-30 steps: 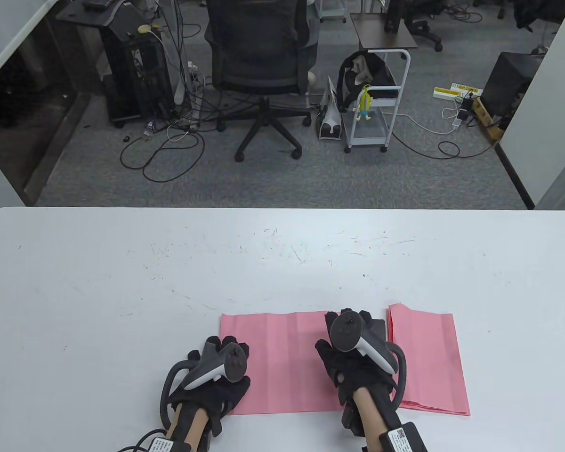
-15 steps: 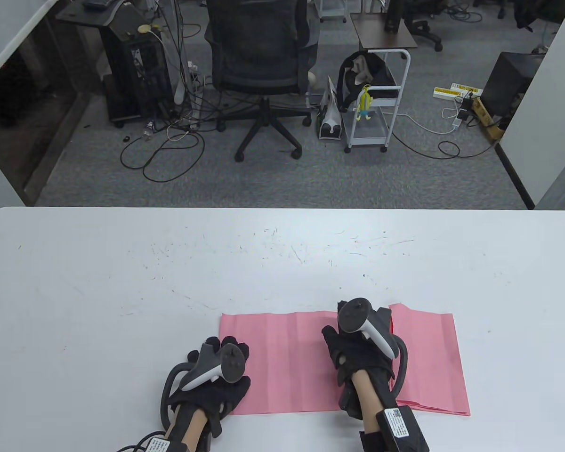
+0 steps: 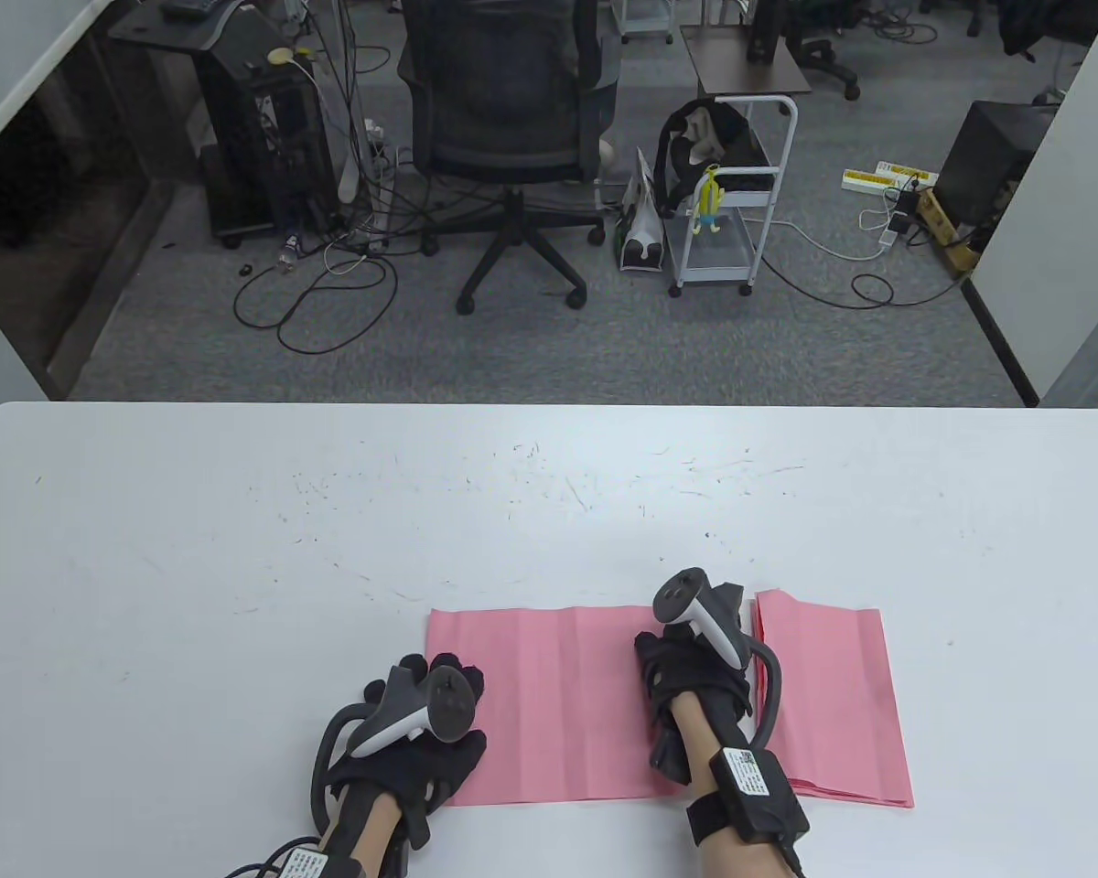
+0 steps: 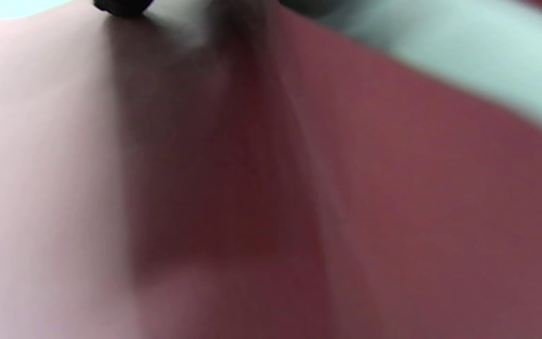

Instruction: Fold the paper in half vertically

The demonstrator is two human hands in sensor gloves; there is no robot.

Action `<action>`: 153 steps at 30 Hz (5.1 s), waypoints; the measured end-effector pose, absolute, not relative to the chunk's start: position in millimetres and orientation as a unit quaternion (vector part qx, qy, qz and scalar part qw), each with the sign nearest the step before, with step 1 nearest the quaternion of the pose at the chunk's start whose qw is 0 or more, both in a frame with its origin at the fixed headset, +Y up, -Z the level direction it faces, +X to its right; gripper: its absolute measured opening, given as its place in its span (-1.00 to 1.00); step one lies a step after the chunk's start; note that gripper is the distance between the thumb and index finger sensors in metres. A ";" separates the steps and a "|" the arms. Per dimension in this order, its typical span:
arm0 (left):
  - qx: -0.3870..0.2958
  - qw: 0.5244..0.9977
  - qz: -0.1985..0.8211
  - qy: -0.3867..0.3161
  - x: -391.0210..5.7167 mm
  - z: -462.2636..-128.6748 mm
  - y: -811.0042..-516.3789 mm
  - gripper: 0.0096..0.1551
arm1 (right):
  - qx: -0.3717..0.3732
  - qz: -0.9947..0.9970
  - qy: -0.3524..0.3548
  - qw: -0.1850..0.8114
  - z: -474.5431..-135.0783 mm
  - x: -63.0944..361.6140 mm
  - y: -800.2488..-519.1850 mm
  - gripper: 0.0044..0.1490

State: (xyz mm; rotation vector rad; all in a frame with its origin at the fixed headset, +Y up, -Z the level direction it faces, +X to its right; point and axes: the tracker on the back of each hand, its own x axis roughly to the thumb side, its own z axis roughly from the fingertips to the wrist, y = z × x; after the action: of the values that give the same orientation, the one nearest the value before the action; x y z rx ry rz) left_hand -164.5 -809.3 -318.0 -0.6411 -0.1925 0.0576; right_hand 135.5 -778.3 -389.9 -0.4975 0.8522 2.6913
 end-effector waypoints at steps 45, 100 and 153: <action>-0.314 0.944 0.029 -0.096 -165.2 -318.3 -808.9 -0.09 | 0.052 0.735 0.305 0.603 -360.3 152.4 -748.1 -0.15; -0.162 0.978 0.096 -0.088 -167.7 -307.3 -765.2 -0.15 | 0.116 0.938 0.319 0.069 -321.8 20.7 -803.0 -0.10; -0.287 0.954 0.021 -0.083 -159.6 -314.0 -808.9 -0.09 | 0.125 0.934 0.318 0.107 -303.0 25.3 -773.2 -0.19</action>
State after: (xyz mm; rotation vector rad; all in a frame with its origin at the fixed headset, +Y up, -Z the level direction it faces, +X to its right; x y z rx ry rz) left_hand -159.6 -808.9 -314.0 -0.5834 -0.1695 0.0422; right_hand 25.3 -773.2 -303.0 0.3669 0.9367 2.7484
